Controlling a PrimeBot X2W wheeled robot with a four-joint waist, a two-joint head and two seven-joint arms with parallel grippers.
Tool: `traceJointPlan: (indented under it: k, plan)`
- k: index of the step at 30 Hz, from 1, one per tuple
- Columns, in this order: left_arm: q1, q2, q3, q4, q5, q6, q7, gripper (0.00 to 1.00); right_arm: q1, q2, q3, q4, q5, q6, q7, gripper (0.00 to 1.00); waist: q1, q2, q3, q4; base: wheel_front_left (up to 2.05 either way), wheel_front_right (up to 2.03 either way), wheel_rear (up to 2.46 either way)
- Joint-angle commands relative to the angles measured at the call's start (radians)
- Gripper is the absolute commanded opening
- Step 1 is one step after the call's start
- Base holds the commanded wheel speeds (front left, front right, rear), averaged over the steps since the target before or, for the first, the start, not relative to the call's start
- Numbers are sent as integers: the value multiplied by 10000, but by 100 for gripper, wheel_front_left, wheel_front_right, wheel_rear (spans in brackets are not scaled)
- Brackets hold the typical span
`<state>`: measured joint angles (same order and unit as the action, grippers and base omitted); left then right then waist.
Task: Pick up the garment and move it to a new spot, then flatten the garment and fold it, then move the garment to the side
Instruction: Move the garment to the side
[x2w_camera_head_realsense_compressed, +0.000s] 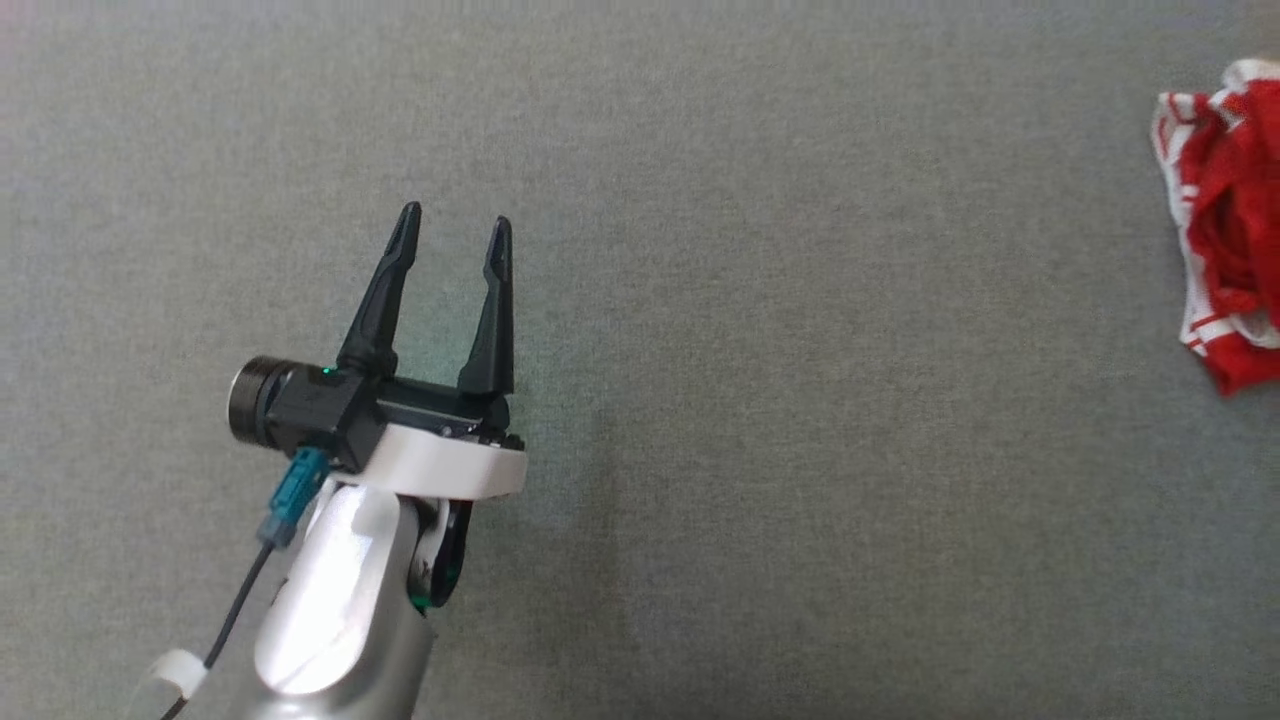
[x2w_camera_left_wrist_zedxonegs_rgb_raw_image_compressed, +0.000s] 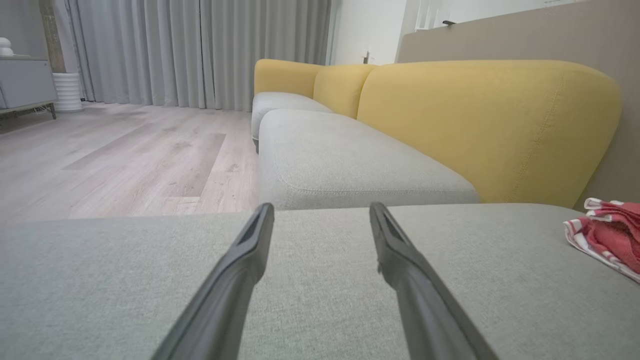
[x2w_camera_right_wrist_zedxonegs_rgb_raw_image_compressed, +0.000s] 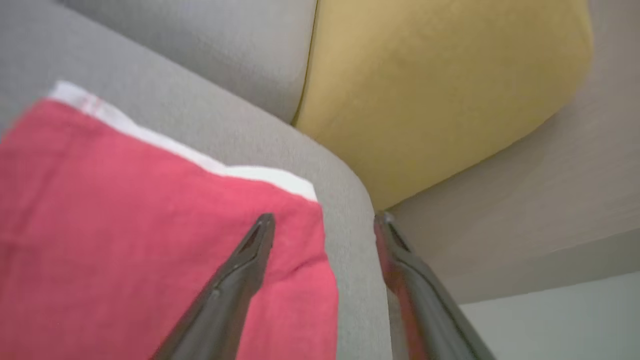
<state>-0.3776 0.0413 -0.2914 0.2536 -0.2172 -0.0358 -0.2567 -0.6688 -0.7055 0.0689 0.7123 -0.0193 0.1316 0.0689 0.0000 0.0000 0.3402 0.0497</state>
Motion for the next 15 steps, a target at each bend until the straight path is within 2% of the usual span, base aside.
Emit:
traceJointPlan:
  k: [1, 8, 15]
  plan:
    - [34, 89, 346, -298, 107, -24, -51, 100, 48, -198, -57, -356, -67, -9, -148, 100, 0, 0, -270, -75, 0, 0, 0]
    - [404, 89, 572, -452, 87, 5, -51, 100, 543, 1844, -892, -2181, 61, -9, -784, 100, 0, 0, -1249, -164, 0, 0, 0]
    - [836, 89, 798, -720, -58, 49, -51, 100, 1767, 4398, -1265, -4378, 742, -9, -1322, 100, 0, 0, -2006, -147, 0, 0, 0]
